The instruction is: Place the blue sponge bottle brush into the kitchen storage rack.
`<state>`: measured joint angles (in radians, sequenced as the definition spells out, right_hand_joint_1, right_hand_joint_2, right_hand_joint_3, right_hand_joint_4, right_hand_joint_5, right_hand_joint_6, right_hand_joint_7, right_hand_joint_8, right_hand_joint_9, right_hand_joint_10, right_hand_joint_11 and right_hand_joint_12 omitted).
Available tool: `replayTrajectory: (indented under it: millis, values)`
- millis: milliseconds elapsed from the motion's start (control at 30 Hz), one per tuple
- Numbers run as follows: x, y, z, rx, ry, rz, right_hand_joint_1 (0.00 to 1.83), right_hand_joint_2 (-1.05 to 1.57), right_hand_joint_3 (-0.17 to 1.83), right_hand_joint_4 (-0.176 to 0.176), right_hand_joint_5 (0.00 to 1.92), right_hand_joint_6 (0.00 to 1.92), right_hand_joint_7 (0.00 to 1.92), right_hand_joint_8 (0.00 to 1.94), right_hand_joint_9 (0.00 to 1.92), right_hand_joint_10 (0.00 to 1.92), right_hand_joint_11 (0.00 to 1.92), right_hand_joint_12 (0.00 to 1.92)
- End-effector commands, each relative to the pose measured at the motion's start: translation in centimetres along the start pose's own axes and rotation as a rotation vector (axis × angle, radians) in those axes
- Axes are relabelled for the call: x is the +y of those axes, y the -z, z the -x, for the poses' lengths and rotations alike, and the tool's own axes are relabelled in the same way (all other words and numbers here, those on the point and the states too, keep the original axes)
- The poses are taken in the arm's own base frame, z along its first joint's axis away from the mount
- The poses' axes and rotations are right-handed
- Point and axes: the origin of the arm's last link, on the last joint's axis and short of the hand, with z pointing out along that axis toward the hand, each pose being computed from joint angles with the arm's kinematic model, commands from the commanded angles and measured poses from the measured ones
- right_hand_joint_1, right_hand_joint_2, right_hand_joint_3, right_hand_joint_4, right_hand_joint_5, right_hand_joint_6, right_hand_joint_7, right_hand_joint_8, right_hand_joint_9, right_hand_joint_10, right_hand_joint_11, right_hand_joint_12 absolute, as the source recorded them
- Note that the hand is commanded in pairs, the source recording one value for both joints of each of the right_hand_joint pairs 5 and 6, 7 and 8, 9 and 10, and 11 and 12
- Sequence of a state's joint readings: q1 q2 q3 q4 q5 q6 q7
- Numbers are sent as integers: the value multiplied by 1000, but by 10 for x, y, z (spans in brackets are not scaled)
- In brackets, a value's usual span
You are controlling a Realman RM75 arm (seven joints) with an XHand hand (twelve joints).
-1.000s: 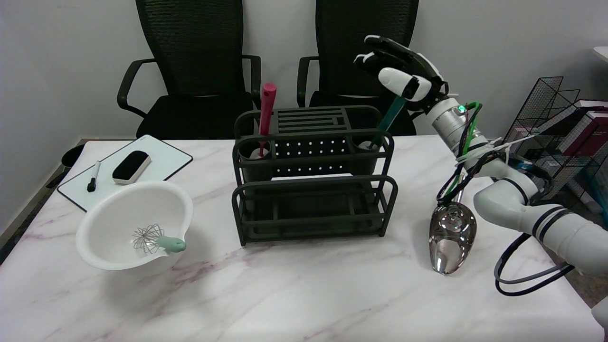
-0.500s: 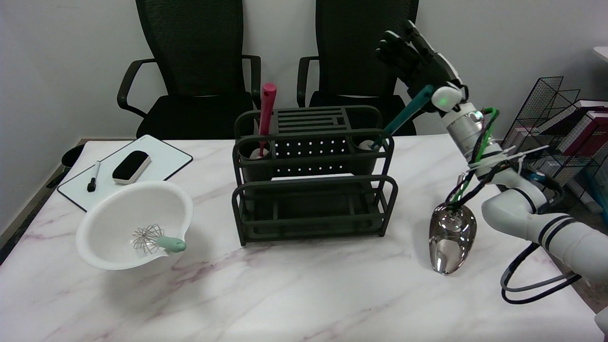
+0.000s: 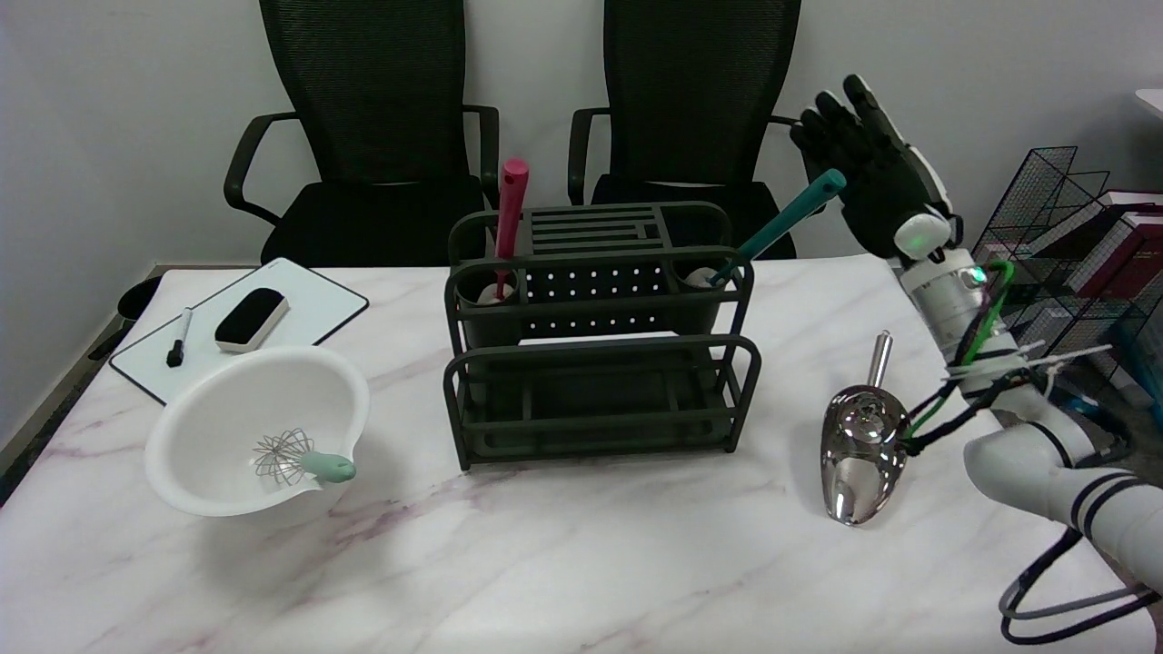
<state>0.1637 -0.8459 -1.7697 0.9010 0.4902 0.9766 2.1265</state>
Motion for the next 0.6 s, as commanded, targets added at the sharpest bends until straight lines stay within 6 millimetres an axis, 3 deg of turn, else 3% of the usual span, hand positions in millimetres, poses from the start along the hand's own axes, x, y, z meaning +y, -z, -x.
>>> replayTrajectory:
  millis: [33,67,100,133,233,300,367,500,600]
  values:
    - [17,76,6,2,-224,-26,1143,-434,754,0,5,5,360,360,354,354,325,325]
    - [21,101,-46,225,36,27,1148,-417,752,0,20,20,387,387,373,373,335,335]
    - [23,112,-51,272,46,13,1151,-406,754,0,41,41,400,400,393,393,348,348]
    - [23,117,-53,292,53,5,1153,-394,760,0,90,90,425,425,425,425,376,376]
    - [29,143,-53,360,58,-22,1157,-263,761,0,573,573,681,681,641,641,527,527]
    - [33,164,-49,399,59,-37,1150,-175,793,0,811,811,1060,1060,870,870,675,675]
    - [37,181,-47,432,61,-34,1152,-98,819,0,989,989,1290,1290,1075,1075,782,782]
    - [50,221,-46,534,76,18,1123,-42,860,0,1075,1075,1363,1363,1193,1193,919,919]
    - [53,239,-42,547,98,46,1124,-28,903,0,1078,1078,1363,1363,1210,1210,960,960]
